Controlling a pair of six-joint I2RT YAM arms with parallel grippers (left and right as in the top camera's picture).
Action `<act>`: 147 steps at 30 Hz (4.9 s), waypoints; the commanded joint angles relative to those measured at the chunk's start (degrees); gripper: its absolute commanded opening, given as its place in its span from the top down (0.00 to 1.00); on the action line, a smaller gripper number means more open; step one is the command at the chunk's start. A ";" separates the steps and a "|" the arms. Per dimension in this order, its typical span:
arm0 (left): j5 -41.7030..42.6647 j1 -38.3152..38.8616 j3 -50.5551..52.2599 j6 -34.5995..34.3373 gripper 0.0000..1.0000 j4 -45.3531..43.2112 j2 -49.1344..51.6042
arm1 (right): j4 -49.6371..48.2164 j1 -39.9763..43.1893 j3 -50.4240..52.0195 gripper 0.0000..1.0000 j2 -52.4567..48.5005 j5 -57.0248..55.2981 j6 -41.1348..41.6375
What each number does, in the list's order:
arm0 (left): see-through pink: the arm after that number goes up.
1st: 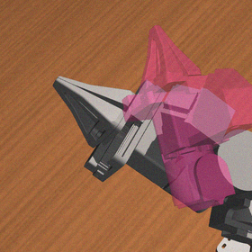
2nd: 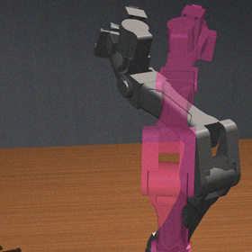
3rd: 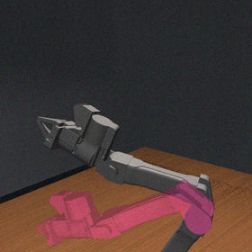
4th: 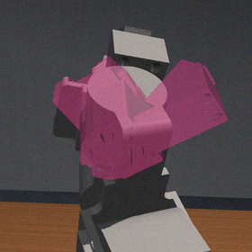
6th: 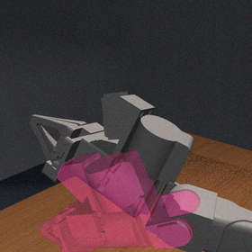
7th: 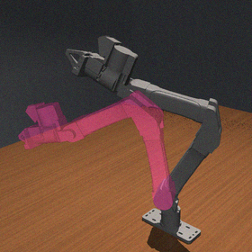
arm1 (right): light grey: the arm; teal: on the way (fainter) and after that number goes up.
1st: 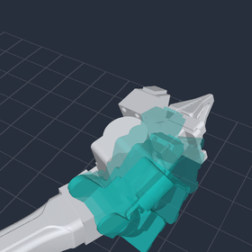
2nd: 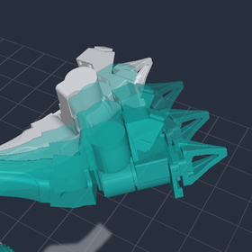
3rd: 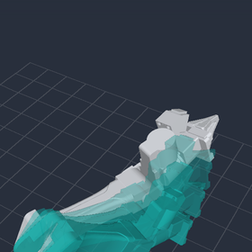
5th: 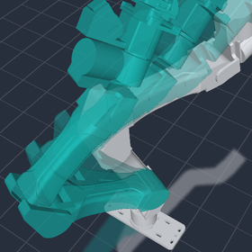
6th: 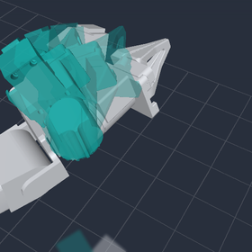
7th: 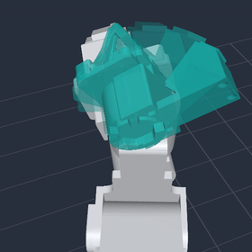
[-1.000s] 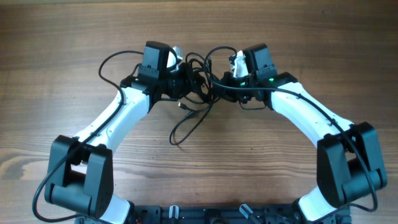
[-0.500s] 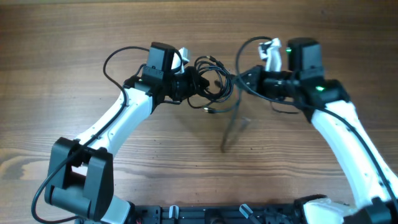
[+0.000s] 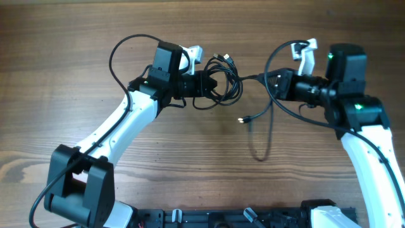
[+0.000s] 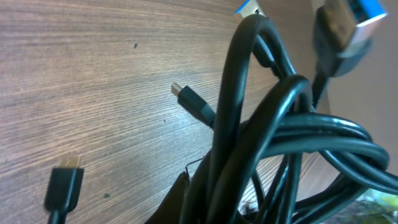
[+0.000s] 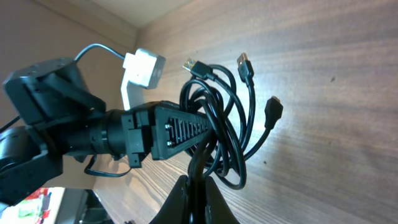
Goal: Untangle cables
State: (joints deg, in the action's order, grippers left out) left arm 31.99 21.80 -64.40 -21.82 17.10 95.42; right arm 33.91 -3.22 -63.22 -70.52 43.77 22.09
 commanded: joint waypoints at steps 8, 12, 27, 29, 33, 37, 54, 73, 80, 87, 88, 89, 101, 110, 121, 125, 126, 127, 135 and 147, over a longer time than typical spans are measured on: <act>-6.73 -2.58 1.49 2.34 0.96 -3.76 1.46 | 2.08 0.24 -1.53 0.96 3.50 4.74 -3.45; 1.38 -2.58 1.49 2.34 0.96 -7.93 1.46 | 2.08 -3.13 -1.53 0.96 1.03 2.69 -3.91; 13.55 -0.52 1.49 -12.46 0.96 -19.34 1.46 | -4.87 -7.32 -1.53 0.96 -6.75 0.50 0.11; 16.37 -0.13 1.49 -14.69 0.96 -19.52 1.46 | -6.49 -8.35 -1.53 0.96 -8.26 -1.03 0.68; 22.86 0.11 1.49 -15.13 0.96 -19.52 1.46 | -7.58 -9.05 -1.53 0.96 -10.75 -6.32 2.95; 28.68 0.07 1.49 -15.10 0.96 -21.42 1.44 | -8.17 -9.05 -1.53 0.96 -12.33 -8.22 3.50; 42.07 -1.97 1.49 -16.15 0.96 -34.12 1.44 | -8.31 -6.80 -1.60 0.79 -13.49 -9.94 5.22; 45.20 -5.05 1.49 -18.99 0.96 -38.14 1.46 | -6.23 -0.92 -1.62 0.70 -14.91 -5.90 -2.47; 11.21 -4.02 1.49 -19.02 0.96 -16.48 1.46 | -3.39 -0.87 -1.60 0.69 -14.67 -11.06 -0.87; -30.99 3.30 -3.45 -2.89 0.96 -0.39 1.33 | -0.39 -0.87 -1.60 0.67 -14.67 -19.43 0.39; -33.81 3.56 -5.79 -1.18 0.96 2.62 1.36 | -0.39 -0.85 -1.60 0.67 -14.67 -19.71 0.44; -35.74 3.65 -7.67 0.07 0.96 4.90 1.36 | -0.44 -0.83 -1.60 0.67 -14.67 -19.85 0.46; -44.09 7.63 -21.86 8.15 0.96 22.01 4.02 | -0.26 -0.44 -1.60 0.67 -14.67 -19.82 0.59; -46.86 14.19 -21.86 6.71 0.79 23.89 14.47 | 0.83 -0.09 -1.60 0.66 -14.67 -19.78 0.44; -35.80 16.28 -22.93 5.97 0.27 22.47 11.28 | 0.79 2.16 -1.60 0.62 -14.67 -18.84 0.57; -32.96 16.06 -24.22 5.90 0.26 22.21 9.49 | 0.79 2.89 -1.60 0.60 -14.67 -17.97 0.35; -32.89 15.78 -24.57 5.27 0.25 22.36 8.87 | 0.72 2.89 -1.60 0.59 -14.67 -17.51 0.15; -32.87 15.23 -24.92 4.15 0.24 22.45 8.11 | 0.44 2.89 -1.60 0.59 -14.67 -16.13 -0.72; -32.83 5.70 -25.27 -7.21 0.21 24.00 1.16 | -3.04 -1.51 -1.60 0.55 -14.67 -6.80 -4.31; -32.61 -12.37 -25.05 -8.70 0.15 34.27 2.25 | -16.37 -20.28 -1.66 0.46 -18.58 -20.90 5.62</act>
State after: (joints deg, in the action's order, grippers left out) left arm -0.93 14.33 -89.14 -29.47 50.24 96.60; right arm 19.66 -19.88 -64.86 -86.21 27.90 24.25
